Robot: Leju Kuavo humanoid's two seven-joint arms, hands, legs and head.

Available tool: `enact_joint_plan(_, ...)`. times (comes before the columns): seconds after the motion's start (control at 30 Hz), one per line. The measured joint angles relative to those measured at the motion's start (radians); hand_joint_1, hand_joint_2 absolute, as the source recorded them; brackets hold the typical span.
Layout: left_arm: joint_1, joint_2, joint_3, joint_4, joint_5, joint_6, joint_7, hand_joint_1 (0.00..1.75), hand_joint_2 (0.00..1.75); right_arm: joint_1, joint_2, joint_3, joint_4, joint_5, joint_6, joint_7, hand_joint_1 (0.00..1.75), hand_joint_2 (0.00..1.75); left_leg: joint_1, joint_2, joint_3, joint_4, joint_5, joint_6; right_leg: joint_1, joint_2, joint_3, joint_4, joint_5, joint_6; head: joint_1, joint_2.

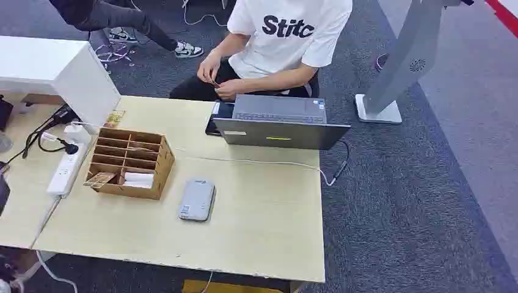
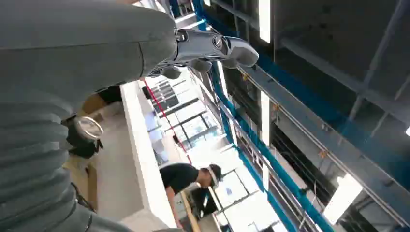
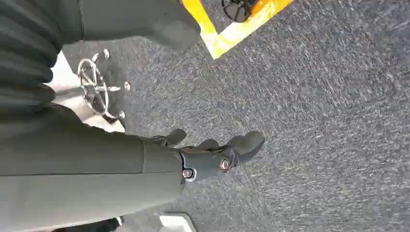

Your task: Pass the card to the sensor for recognition and then transmit it.

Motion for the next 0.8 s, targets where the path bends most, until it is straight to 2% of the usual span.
enact_joint_plan(0.23,-0.155,0.044,-0.095,0.101,-0.093,-0.047,0.095,0.0,1.75,0.002,0.002,0.033,0.001,0.034,0.015,0.014,0.0,1.75,0.0,0.001,-0.001,0.0,0.001,0.001,0.0,0.001,-0.001,0.0,0.001,0.0,0.0,0.0)
enact_joint_plan(0.37,-0.247,0.051,-0.151,0.18,-0.138,-0.082,0.15,0.0,1.75,0.004,0.003,0.053,0.002,0.053,0.018,0.023,0.0,1.75,0.0,0.001,-0.001,0.0,0.001,0.001,0.0,0.001,-0.001,0.0,0.001,0.0,0.0,0.0)
enact_joint_plan(0.53,-0.369,0.046,-0.212,0.308,-0.18,-0.115,0.199,0.0,1.75,0.005,0.003,0.075,0.003,0.074,0.025,0.034,0.0,1.75,0.0,0.002,-0.001,0.0,0.002,0.0,0.0,0.001,-0.001,0.0,0.003,-0.001,0.0,0.0)
enact_joint_plan(0.8,-0.547,0.012,-0.288,0.503,-0.215,-0.158,0.27,0.0,1.75,0.006,0.005,0.107,0.004,0.112,0.033,0.047,0.0,1.75,0.0,0.002,-0.001,0.001,0.002,0.0,0.0,0.002,-0.002,0.0,0.003,-0.001,-0.001,0.0)
